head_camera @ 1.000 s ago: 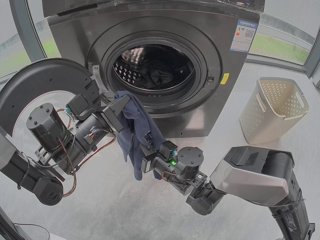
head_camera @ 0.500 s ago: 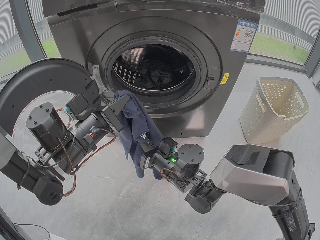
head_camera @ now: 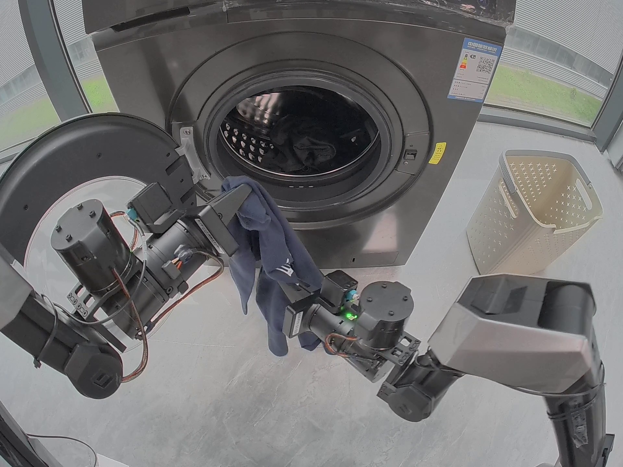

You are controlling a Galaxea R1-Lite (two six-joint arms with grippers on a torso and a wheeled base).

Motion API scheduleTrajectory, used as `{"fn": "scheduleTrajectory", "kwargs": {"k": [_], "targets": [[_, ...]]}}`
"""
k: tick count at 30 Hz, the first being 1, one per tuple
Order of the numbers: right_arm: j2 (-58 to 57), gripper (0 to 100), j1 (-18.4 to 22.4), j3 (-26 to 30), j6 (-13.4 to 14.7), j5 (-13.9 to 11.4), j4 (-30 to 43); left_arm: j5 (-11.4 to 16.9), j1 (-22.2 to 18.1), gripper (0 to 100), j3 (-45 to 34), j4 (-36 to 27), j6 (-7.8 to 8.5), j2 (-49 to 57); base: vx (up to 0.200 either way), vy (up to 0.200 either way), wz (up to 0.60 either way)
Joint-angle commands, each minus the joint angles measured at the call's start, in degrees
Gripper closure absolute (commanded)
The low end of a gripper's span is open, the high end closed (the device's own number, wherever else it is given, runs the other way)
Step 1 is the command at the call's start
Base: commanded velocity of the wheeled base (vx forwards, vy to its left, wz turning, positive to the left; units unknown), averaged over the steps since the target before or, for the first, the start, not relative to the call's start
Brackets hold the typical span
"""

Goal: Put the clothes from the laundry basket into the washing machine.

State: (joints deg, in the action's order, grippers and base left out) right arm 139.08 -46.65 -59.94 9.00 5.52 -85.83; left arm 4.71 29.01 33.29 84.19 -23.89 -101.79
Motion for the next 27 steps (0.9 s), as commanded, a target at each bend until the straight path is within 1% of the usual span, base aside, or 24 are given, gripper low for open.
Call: {"fn": "scheduleTrajectory", "kwargs": {"k": [1,2,4,5,6,7,10,12,14,18,21,23,25,27], "targets": [[-14.6,100,1.0,12.2,0.1,0.1,0.6,0.0,-1.0,100,-0.1,0.0,0.08,-0.6,0.000,0.000,0.00],[-15.8,100,1.1,13.6,0.1,0.1,0.6,0.0,-1.1,100,-0.1,0.0,0.08,-0.8,0.000,0.000,0.00],[-20.2,100,3.1,18.5,0.0,0.1,0.8,0.0,-1.8,100,-0.1,0.1,0.08,-1.1,0.000,0.000,0.00],[-21.4,100,4.0,20.1,0.0,0.1,0.8,-0.1,-1.9,100,-0.1,0.1,0.08,-1.1,0.000,0.000,0.00],[-21.4,100,4.0,20.1,0.0,0.1,0.8,-0.1,-1.9,100,-0.1,0.1,0.08,-1.1,0.000,0.000,0.00],[-23.9,100,6.3,22.7,0.0,0.1,0.8,0.0,-1.9,100,-0.2,0.2,0.08,-1.0,0.000,0.000,0.00],[-27.1,100,10.4,24.9,0.0,0.0,0.5,-0.2,-1.8,100,-0.3,0.7,-0.01,-1.0,0.000,0.000,0.00],[-28.3,100,12.2,25.1,0.1,-0.1,0.0,-0.3,-1.5,100,-0.6,1.1,0.08,-0.8,0.000,0.000,0.00],[-29.3,100,13.1,25.1,0.3,-0.1,-0.1,-0.2,-1.2,100,-1.1,1.3,0.08,-0.4,0.000,0.000,0.00],[-31.1,100,13.1,25.3,1.1,0.1,-0.3,-0.2,0.3,100,-2.6,1.6,0.43,0.4,0.000,0.000,0.00],[-31.5,100,13.0,25.3,1.7,0.3,-0.6,-0.1,0.4,100,-3.7,2.2,0.51,0.9,0.000,0.000,0.00],[-31.9,100,13.0,25.1,3.0,2.0,-1.9,-0.1,1.1,100,-4.8,2.9,0.60,1.8,0.000,0.000,0.00],[-31.5,100,13.2,25.0,3.4,2.7,-1.8,0.0,1.7,100,-5.3,3.1,0.60,2.4,0.000,0.000,0.00],[-31.2,100,13.1,25.1,3.5,2.9,-1.9,0.0,2.5,100,-5.9,3.3,0.60,3.3,0.000,0.000,0.00]]}}
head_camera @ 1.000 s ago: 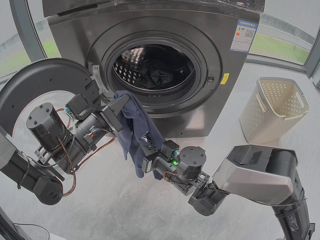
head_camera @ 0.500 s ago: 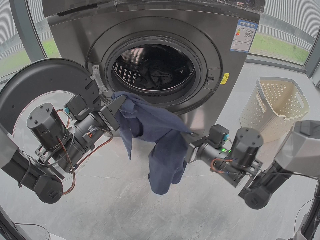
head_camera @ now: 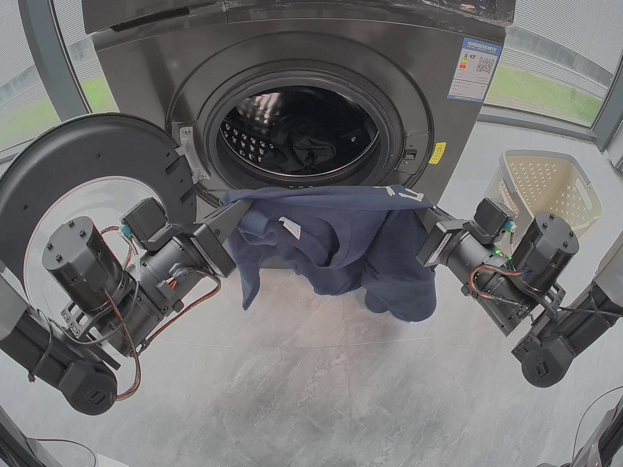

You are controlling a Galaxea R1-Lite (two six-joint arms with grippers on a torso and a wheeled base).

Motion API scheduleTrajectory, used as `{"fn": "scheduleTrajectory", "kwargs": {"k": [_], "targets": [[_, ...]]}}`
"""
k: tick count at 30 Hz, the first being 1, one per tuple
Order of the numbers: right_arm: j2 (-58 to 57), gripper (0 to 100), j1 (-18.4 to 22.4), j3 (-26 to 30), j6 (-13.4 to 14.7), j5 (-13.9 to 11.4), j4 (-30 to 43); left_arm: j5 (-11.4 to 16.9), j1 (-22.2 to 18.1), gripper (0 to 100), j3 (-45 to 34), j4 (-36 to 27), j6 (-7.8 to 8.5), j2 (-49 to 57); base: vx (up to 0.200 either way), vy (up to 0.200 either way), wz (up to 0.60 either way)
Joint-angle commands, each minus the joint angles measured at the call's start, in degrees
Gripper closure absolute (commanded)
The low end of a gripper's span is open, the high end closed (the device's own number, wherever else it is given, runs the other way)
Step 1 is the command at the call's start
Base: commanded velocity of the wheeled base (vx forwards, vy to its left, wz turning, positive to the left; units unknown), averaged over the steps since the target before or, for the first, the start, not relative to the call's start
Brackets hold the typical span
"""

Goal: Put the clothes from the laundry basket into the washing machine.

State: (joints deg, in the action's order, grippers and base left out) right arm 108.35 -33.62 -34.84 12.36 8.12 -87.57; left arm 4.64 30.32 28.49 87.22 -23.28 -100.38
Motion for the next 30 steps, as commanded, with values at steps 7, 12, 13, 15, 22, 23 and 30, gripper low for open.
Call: {"fn": "scheduleTrajectory", "kwargs": {"k": [7,12,13,15,22,23,30], "targets": [[5.9,100,0.8,-4.2,0.1,1.3,0.6,0.1,4.6,100,-2.0,0.2,0.08,3.9,0.000,0.000,0.00],[17.0,100,2.2,-13.6,-0.5,0.8,-0.1,0.3,6.2,100,-3.5,0.2,0.08,4.6,0.000,0.000,0.00],[18.7,100,2.2,-15.5,-0.6,0.8,-0.2,0.4,6.9,100,-4.1,0.2,0.08,4.6,0.000,0.000,0.00],[21.4,100,1.7,-18.6,-0.8,0.7,-0.1,1.1,7.9,100,-5.2,0.2,0.08,4.7,0.000,0.000,0.00],[26.8,100,-1.1,-24.2,-1.2,0.3,0.2,5.0,10.7,100,-10.6,0.2,0.26,4.8,0.000,0.000,0.00],[27.9,100,-1.8,-24.2,-1.2,0.0,-0.1,6.1,11.1,100,-11.5,0.3,0.26,4.8,0.000,0.000,0.00],[31.3,100,-4.3,-23.9,-1.2,-1.4,-0.8,6.1,11.3,100,-9.9,0.1,0.08,4.1,0.000,0.000,0.00]]}}
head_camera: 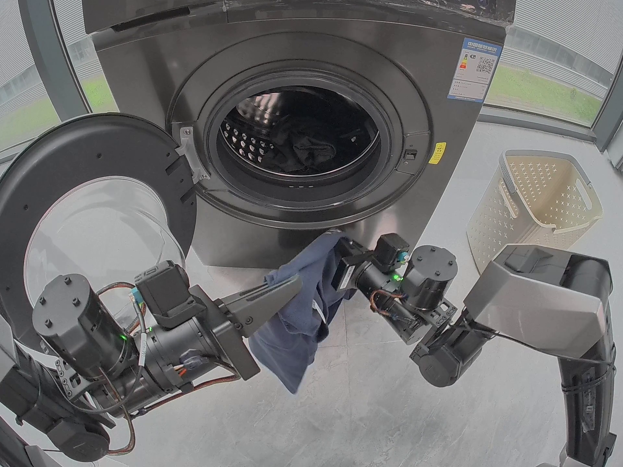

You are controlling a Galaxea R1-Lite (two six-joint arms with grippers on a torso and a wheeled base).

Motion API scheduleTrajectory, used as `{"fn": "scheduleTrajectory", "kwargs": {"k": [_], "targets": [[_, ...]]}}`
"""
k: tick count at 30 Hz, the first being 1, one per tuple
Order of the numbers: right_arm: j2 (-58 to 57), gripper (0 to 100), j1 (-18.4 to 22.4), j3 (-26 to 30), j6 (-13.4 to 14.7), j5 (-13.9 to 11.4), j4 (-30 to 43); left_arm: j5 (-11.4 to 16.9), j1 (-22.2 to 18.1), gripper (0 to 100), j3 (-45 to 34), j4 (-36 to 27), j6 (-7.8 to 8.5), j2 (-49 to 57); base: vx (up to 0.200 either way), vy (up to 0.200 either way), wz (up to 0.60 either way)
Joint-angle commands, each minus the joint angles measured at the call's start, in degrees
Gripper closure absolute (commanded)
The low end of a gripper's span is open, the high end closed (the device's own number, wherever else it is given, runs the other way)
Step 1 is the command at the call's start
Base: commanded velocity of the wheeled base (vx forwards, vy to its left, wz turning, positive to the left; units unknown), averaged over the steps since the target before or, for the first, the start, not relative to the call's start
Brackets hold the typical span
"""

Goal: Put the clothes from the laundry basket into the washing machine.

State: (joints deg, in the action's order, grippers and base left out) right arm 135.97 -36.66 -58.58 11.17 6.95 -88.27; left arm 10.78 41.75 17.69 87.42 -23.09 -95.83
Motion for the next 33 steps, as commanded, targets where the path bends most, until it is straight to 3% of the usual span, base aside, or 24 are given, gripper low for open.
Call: {"fn": "scheduleTrajectory", "kwargs": {"k": [1,6,9,21,33], "targets": [[3.7,0,-1.3,-0.1,0.0,-0.2,-0.1,-0.1,-0.7,100,1.4,-0.1,-0.11,-0.4,0.000,0.000,0.00],[2.6,0,-1.1,2.8,-0.4,-0.2,-0.1,-1.6,-5.3,100,4.8,-0.1,-0.29,-0.6,0.000,0.000,0.00],[-0.6,0,-0.7,8.5,-1.5,-0.3,-0.1,-2.8,-7.5,100,6.8,-0.1,-0.55,-0.2,0.000,0.000,0.00],[-8.1,0,-2.1,21.7,-1.7,-0.8,-0.1,-2.8,-8.3,100,7.4,-0.1,-0.91,-0.3,0.000,0.000,0.00],[-8.3,0,-7.8,25.1,-1.4,-2.6,-0.1,-2.9,-8.4,100,7.7,-0.1,-0.91,-0.8,0.000,0.000,0.00]]}}
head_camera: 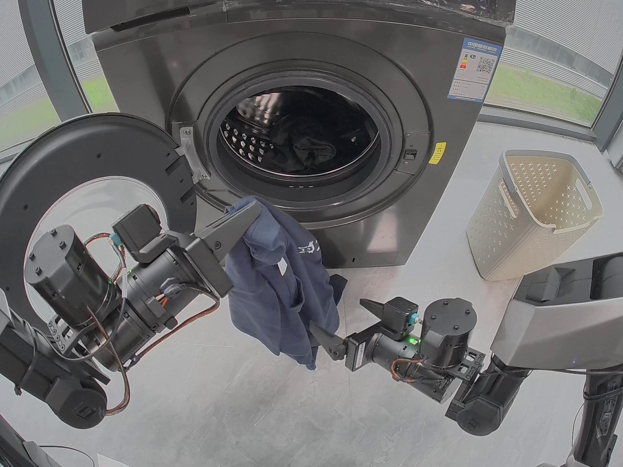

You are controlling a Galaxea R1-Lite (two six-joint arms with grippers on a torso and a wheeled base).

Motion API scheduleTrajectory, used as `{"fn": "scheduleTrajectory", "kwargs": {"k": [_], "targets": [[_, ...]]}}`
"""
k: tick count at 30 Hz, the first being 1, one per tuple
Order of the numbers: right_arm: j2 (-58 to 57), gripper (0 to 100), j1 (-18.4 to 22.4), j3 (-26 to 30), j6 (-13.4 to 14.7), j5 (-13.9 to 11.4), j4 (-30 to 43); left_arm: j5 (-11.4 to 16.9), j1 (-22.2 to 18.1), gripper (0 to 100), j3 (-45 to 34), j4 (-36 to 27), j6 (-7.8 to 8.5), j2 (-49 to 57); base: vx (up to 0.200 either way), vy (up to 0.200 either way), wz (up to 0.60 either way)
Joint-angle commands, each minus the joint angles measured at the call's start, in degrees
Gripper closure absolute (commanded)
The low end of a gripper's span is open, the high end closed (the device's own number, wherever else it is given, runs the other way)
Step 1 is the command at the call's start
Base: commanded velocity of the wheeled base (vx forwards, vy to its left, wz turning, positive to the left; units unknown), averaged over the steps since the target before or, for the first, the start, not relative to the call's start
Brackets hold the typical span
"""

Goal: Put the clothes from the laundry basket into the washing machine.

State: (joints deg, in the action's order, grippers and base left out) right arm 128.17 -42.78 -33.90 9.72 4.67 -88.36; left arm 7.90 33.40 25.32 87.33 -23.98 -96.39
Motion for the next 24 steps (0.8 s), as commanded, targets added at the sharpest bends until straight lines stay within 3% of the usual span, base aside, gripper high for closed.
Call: {"fn": "scheduleTrajectory", "kwargs": {"k": [1,8,24], "targets": [[-0.5,0,-2.4,0.3,0.0,-0.4,-0.1,0.0,-0.1,100,0.1,0.0,-0.02,-0.3,0.000,0.000,0.00],[-0.3,0,-4.1,-0.7,0.0,-0.5,-0.1,0.0,-0.8,100,0.2,0.0,-0.02,-0.4,0.000,0.000,0.00],[7.0,0,-3.3,-12.2,-1.4,-0.2,0.0,0.1,-0.8,100,0.2,0.0,-0.02,-0.2,0.000,0.000,0.00]]}}
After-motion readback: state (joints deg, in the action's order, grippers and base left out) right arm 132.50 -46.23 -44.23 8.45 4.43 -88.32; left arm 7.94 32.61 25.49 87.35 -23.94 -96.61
